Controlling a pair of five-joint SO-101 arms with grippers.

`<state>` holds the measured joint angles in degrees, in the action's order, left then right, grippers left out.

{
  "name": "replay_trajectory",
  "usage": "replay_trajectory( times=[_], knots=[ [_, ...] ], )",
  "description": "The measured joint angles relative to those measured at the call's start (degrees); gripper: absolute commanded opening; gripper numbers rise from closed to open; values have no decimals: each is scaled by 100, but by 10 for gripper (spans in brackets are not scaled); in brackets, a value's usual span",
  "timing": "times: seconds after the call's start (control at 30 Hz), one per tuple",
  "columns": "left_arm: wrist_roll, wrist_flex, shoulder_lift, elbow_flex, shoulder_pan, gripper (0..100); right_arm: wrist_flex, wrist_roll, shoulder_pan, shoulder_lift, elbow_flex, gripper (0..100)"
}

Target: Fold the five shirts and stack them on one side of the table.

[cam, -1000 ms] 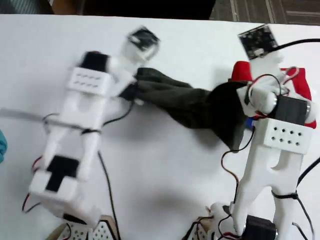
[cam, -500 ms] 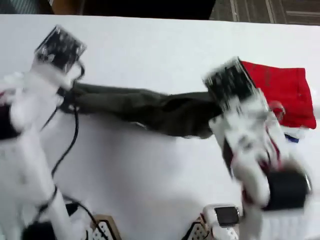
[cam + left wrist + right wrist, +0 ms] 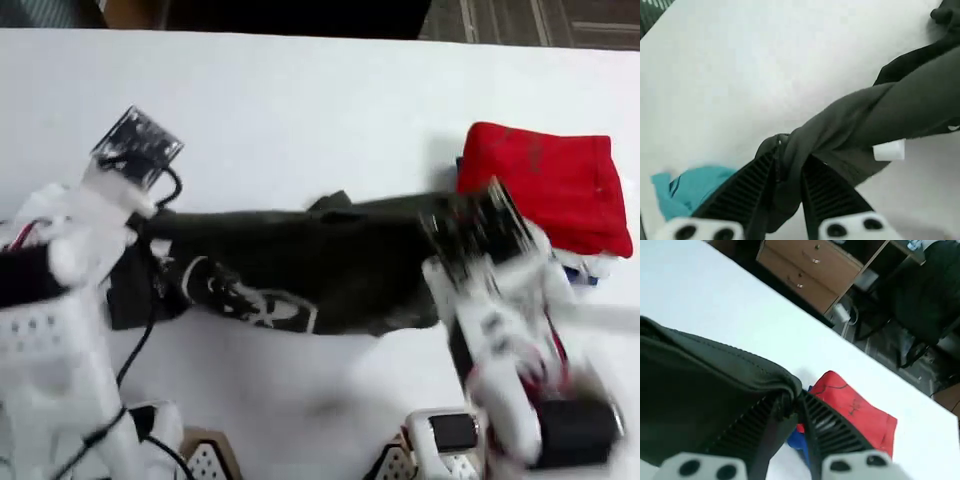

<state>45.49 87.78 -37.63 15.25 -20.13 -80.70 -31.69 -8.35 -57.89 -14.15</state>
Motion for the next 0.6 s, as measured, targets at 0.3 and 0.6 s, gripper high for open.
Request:
replay_trajectory(
  times=[0.3, 0.6],
  knots=[
    [-352, -1697, 3156, -387, 598, 24, 2145, 0, 0, 1908, -1389, 20],
    [-378, -598, 6145, -3314, 360, 278, 3077, 0, 9, 3165, -1424, 20]
  ],
)
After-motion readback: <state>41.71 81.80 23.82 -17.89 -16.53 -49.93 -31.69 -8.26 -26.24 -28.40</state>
